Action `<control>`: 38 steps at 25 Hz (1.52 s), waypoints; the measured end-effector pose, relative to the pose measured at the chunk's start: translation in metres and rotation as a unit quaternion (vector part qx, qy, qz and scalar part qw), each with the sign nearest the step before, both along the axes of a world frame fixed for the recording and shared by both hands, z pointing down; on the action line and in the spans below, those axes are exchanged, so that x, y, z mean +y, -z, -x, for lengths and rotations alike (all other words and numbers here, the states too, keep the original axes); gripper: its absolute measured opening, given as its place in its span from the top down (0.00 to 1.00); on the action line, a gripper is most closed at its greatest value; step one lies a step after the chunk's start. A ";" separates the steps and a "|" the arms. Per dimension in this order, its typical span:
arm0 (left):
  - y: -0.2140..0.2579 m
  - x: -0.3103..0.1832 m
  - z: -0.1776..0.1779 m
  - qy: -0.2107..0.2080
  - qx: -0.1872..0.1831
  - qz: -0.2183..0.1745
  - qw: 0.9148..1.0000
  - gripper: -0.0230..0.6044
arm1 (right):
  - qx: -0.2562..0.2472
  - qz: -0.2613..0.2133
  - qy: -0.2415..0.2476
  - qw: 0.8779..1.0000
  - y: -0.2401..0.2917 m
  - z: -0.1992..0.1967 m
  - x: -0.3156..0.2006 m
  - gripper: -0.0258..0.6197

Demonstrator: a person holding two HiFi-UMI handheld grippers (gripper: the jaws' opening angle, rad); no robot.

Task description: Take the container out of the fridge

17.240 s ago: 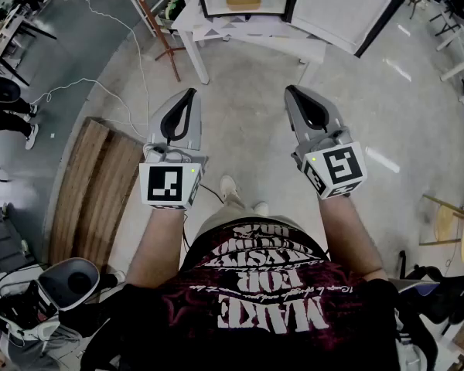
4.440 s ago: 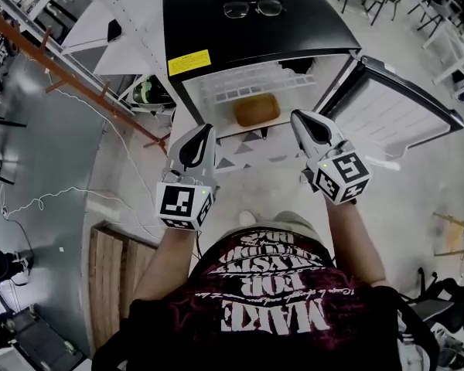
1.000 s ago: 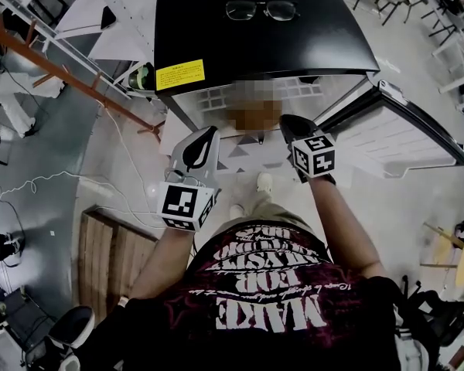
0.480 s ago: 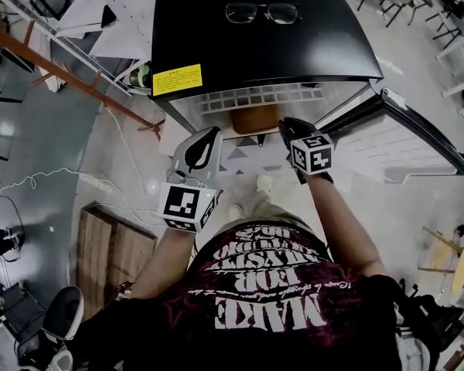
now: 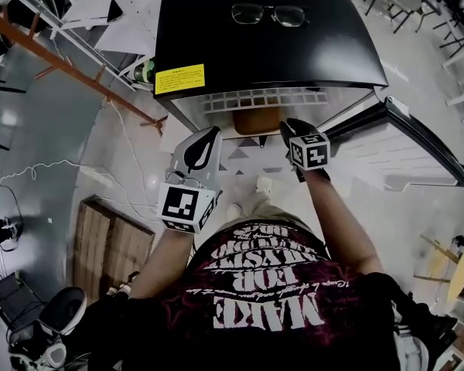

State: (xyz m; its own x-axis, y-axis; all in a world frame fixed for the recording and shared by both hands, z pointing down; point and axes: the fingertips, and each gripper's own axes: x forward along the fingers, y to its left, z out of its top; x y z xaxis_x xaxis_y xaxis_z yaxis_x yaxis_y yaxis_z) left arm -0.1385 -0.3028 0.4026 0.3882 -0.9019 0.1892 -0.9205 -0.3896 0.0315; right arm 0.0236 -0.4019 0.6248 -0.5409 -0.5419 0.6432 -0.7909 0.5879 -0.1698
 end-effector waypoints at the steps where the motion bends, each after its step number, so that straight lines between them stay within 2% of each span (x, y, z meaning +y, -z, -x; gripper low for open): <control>1: 0.000 0.000 0.000 0.001 0.000 0.000 1.000 0.96 | 0.002 0.002 0.001 1.000 -0.003 0.000 -0.001 0.78; 16: -0.002 0.006 0.015 0.026 -0.002 0.003 1.000 0.96 | 0.038 0.028 0.004 0.999 -0.041 0.005 -0.010 0.73; 27: 0.000 0.008 0.018 0.024 -0.003 0.004 1.000 0.96 | 0.056 0.071 -0.036 0.995 -0.069 -0.006 -0.021 0.68; 38: -0.005 0.014 0.020 0.022 -0.008 0.008 1.000 0.96 | 0.058 0.094 -0.044 0.993 -0.084 -0.001 -0.032 0.67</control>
State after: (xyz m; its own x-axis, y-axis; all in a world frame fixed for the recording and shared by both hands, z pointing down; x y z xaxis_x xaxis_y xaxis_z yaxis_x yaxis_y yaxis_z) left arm -0.1580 -0.2892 0.4078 0.3450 -0.9147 0.2105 -0.9371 -0.3483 0.0224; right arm 0.0246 -0.4342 0.7087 -0.4136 -0.4478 0.7927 -0.8582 0.4825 -0.1752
